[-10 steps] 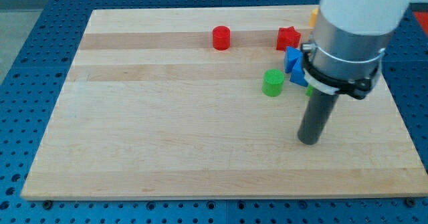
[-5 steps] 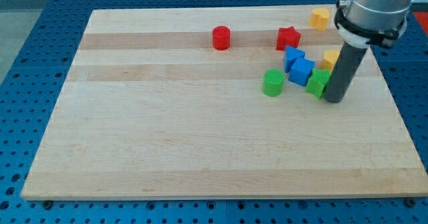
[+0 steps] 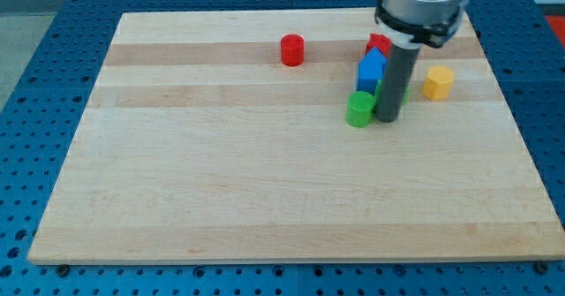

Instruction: Push the blue blocks into the red star

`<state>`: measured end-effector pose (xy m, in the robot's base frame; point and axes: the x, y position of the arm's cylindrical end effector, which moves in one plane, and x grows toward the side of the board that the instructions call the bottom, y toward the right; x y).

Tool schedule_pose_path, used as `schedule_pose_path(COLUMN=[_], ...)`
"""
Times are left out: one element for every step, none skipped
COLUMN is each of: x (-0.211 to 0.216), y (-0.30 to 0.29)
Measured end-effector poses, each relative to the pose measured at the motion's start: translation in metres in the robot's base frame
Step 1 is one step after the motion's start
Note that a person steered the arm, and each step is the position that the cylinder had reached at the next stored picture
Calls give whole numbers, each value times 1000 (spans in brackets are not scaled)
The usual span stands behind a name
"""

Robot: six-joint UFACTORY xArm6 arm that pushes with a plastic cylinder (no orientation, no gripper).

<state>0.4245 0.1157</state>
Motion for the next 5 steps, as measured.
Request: schedule_pose_path(x=[-17, -41, -60, -60, -42], y=[-15, -26, -22, -22, -25])
